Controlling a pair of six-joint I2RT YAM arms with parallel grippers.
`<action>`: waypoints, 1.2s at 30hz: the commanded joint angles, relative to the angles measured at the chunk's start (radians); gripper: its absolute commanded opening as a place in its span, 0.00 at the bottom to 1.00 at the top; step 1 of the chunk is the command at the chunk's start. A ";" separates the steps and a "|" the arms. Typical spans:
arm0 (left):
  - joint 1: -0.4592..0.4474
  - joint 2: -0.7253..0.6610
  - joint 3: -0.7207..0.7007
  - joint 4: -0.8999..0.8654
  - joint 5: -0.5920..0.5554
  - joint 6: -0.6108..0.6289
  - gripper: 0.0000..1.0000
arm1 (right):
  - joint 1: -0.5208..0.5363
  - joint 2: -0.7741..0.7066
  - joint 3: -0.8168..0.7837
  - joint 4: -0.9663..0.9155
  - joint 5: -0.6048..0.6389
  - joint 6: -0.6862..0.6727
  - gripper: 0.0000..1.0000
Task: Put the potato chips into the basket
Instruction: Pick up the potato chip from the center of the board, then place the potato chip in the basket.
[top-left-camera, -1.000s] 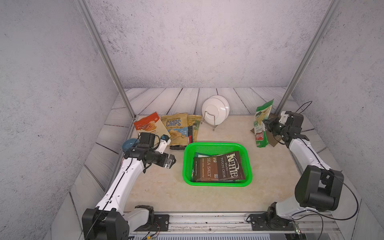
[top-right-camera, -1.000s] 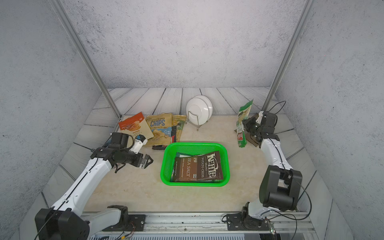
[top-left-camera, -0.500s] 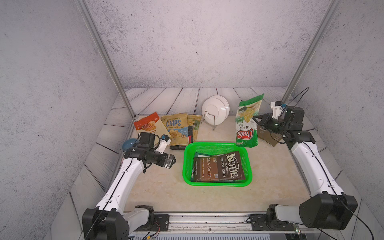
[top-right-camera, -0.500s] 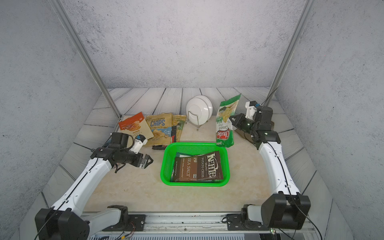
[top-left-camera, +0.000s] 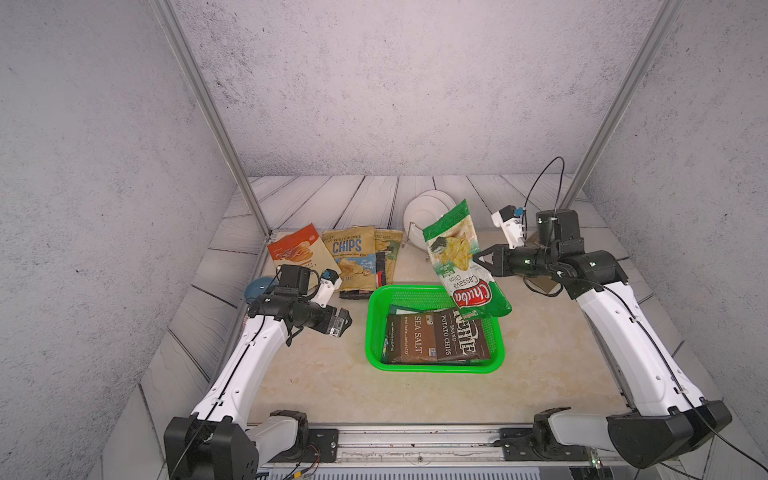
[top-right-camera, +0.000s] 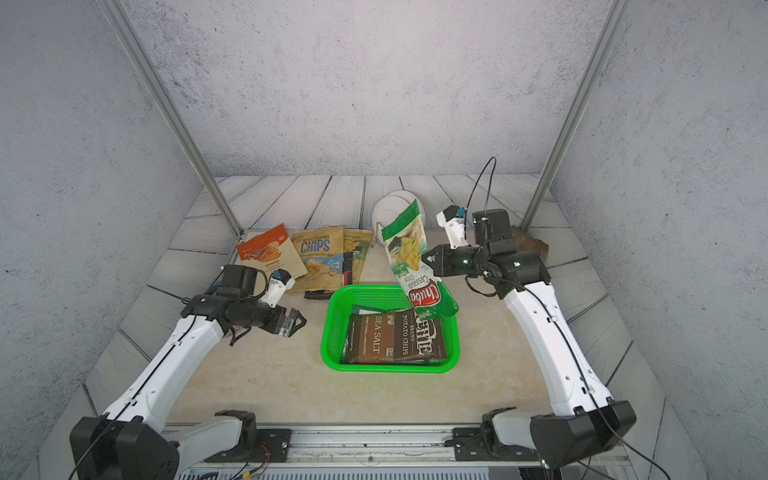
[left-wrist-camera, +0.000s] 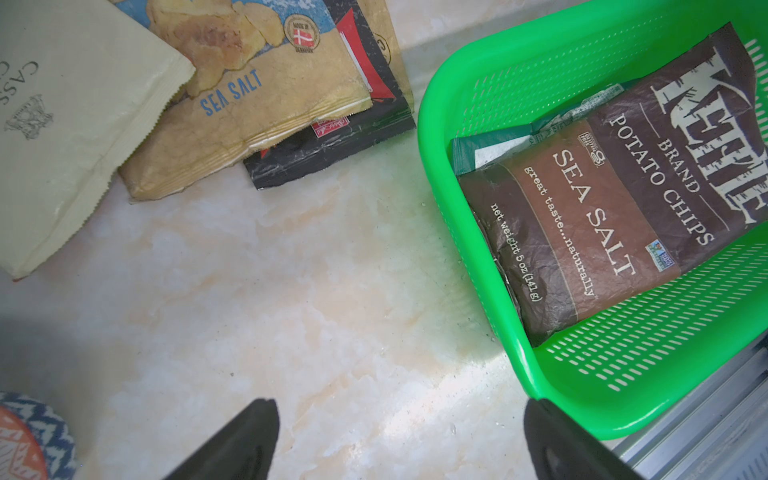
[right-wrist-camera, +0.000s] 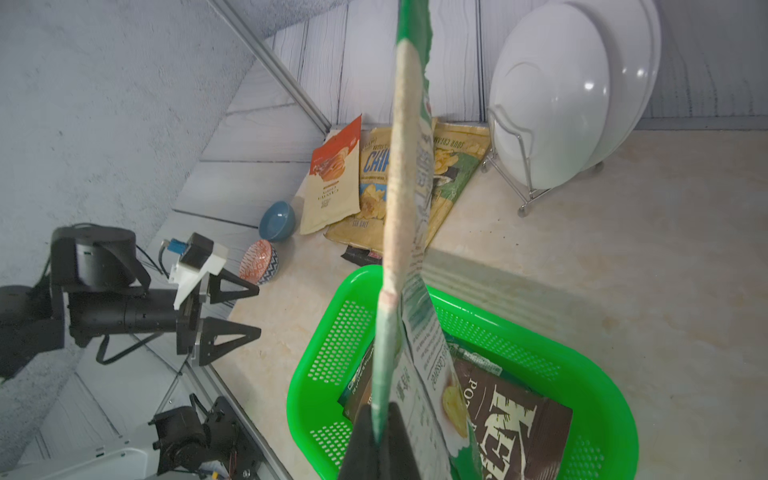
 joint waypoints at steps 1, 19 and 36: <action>0.002 -0.008 -0.010 -0.012 0.017 0.005 0.99 | 0.090 0.038 0.069 -0.139 0.173 -0.152 0.00; 0.003 -0.004 -0.008 -0.014 0.024 0.004 0.99 | 0.313 0.161 0.198 -0.199 0.671 -0.478 0.00; 0.002 -0.004 -0.007 -0.013 0.024 0.006 0.99 | 0.330 0.185 0.123 -0.061 0.583 -0.979 0.00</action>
